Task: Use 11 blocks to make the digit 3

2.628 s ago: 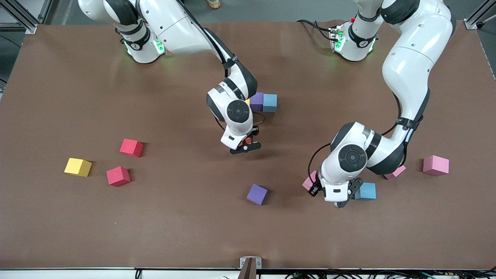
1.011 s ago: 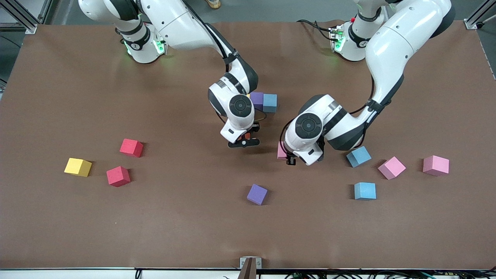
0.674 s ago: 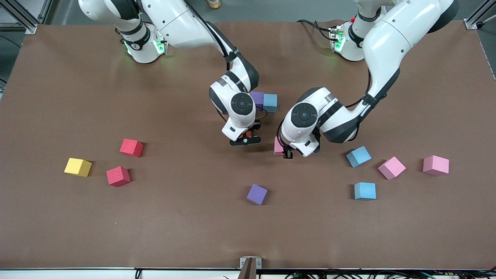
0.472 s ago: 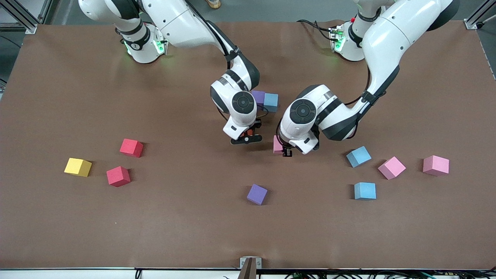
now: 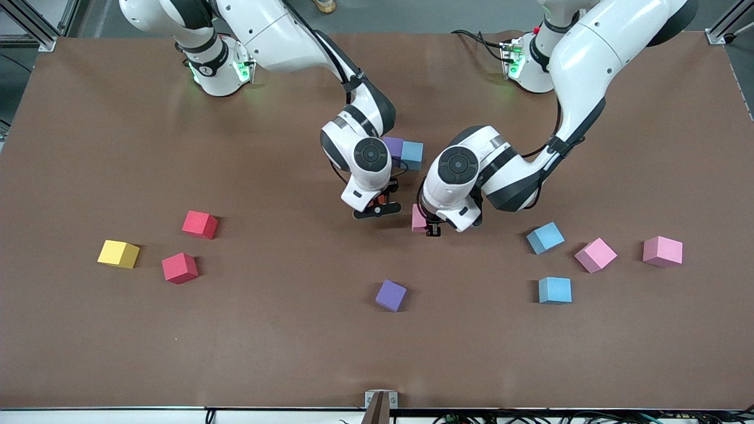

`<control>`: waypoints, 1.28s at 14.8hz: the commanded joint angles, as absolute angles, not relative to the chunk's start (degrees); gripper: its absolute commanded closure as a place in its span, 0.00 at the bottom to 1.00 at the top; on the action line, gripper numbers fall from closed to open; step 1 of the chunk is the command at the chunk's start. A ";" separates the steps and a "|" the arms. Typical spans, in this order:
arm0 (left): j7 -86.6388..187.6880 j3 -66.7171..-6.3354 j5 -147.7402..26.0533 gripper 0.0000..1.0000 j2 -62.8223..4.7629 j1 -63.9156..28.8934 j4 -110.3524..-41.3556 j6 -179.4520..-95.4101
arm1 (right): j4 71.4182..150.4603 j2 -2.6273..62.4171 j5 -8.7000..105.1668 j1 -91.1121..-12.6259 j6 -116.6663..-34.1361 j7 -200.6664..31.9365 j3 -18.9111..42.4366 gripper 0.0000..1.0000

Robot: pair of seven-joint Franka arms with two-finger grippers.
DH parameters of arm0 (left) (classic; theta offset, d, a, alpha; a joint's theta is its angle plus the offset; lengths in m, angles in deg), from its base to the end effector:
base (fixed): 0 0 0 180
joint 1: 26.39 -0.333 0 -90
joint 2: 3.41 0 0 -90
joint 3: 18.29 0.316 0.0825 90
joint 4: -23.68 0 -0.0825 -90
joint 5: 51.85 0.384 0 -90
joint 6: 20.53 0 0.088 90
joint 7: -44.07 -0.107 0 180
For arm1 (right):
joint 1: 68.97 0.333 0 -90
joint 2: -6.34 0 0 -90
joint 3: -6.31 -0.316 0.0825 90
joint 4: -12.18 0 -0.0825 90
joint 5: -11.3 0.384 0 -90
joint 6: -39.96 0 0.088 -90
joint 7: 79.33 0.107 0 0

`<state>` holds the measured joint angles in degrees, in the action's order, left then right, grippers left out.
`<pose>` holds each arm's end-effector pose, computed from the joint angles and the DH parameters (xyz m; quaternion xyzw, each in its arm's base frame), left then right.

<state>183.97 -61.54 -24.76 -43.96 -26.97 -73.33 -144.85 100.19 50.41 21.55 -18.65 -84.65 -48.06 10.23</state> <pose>0.5415 -0.3938 0.2687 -0.7173 -0.6956 0.0395 0.0044 0.4684 0.5111 0.1901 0.9934 0.0842 -0.0781 0.0041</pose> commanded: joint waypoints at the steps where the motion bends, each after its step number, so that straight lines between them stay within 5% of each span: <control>1: 184.52 -61.35 -24.69 0.92 -42.52 -26.30 -73.88 -145.25 | 98.33 51.17 22.90 -19.39 -85.12 -48.92 9.48 0.00; 8: 183.56 -61.35 -24.52 0.91 -42.52 -26.21 -73.26 -145.07 | 88.83 50.03 24.75 -24.57 -70.37 -49.10 9.21 0.00; 11: 182.94 -61.27 -24.52 0.91 -42.70 -26.21 -73.17 -145.07 | 88.82 44.85 24.57 -29.22 -65.62 -54.60 9.39 0.00; 19: 183.82 -61.27 -24.25 0.92 -43.31 -25.16 -75.71 -145.33 | 89.35 41.85 20.72 -52.77 -60.85 -90.71 9.65 0.00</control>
